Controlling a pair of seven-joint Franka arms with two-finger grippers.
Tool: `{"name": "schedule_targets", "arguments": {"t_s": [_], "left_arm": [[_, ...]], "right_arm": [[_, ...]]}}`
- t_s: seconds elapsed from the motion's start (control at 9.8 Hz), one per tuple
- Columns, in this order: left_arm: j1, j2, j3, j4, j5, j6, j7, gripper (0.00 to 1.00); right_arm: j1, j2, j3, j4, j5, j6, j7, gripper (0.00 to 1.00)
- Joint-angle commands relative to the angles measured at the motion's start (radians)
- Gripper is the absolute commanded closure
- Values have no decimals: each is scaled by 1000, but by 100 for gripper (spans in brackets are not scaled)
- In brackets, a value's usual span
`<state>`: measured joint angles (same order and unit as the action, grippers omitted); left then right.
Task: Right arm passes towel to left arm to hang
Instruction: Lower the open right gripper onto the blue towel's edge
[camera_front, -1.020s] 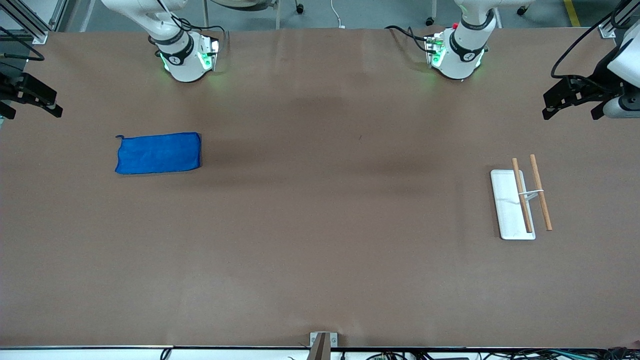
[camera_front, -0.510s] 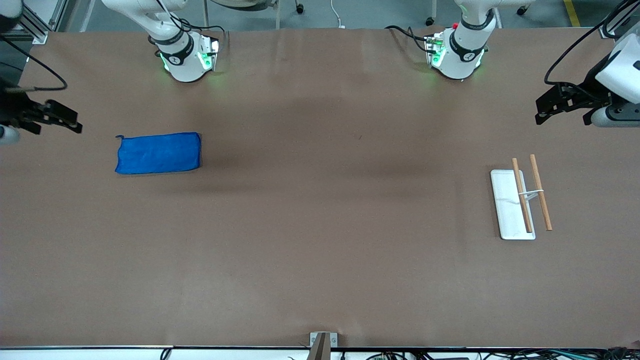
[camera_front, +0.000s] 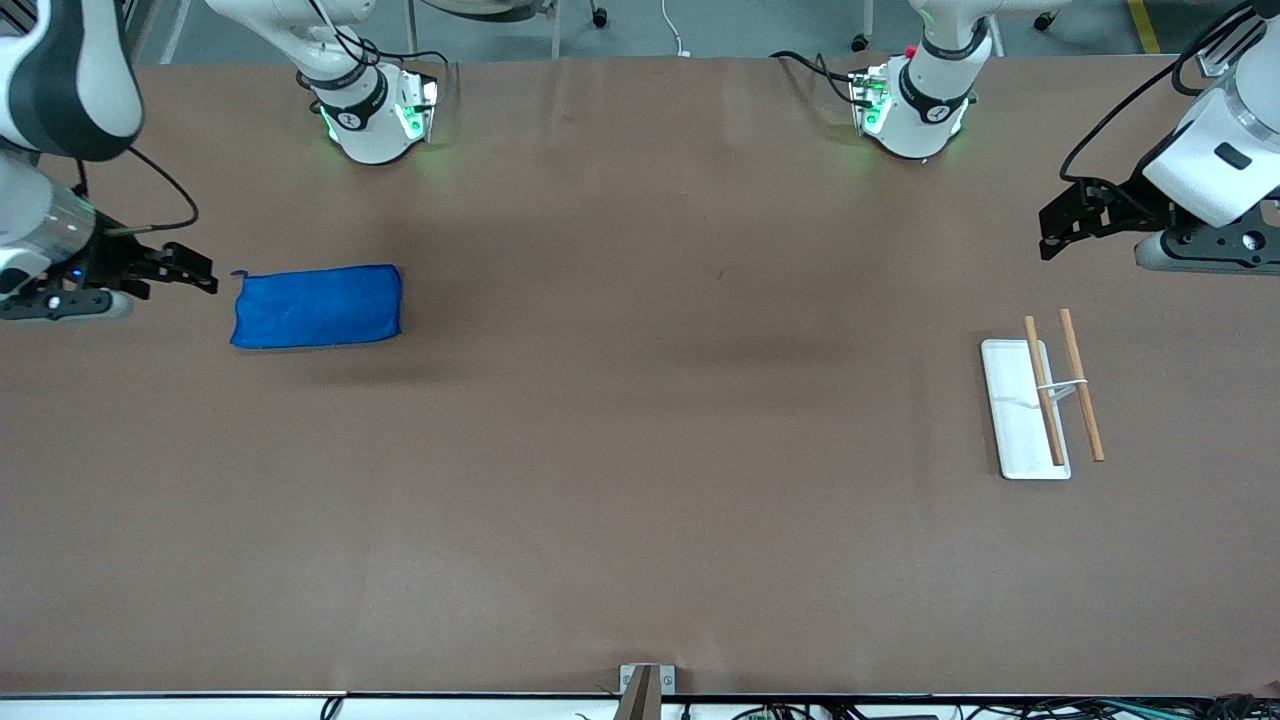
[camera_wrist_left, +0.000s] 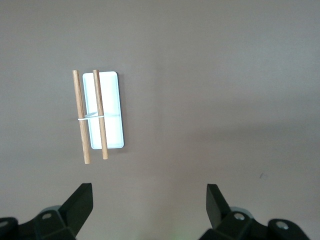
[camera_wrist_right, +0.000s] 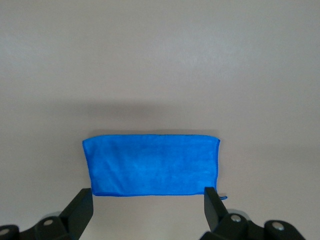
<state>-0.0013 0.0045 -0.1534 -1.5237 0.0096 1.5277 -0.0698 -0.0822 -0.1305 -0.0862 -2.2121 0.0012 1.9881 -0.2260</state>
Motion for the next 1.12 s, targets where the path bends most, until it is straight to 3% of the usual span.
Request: {"name": "schedule_targets", "arguments": {"t_s": [0.0, 0.2, 0.51, 0.71, 1.02], "left_arm": [[0, 26, -6, -1, 18, 9, -8, 0], [4, 26, -6, -1, 21, 8, -34, 0], [14, 25, -6, -6, 21, 6, -62, 0], [17, 23, -5, -7, 21, 2, -65, 0], [15, 20, 3, -1, 21, 0, -47, 0]], "right_arm": [[-25, -54, 6, -203, 8, 160, -30, 2], [-33, -49, 6, -325, 0, 305, -30, 2], [-57, 14, 8, -373, -14, 359, -30, 2], [-59, 87, 6, -412, -14, 478, -38, 2], [-140, 228, 8, -414, -14, 622, -211, 6]]}}
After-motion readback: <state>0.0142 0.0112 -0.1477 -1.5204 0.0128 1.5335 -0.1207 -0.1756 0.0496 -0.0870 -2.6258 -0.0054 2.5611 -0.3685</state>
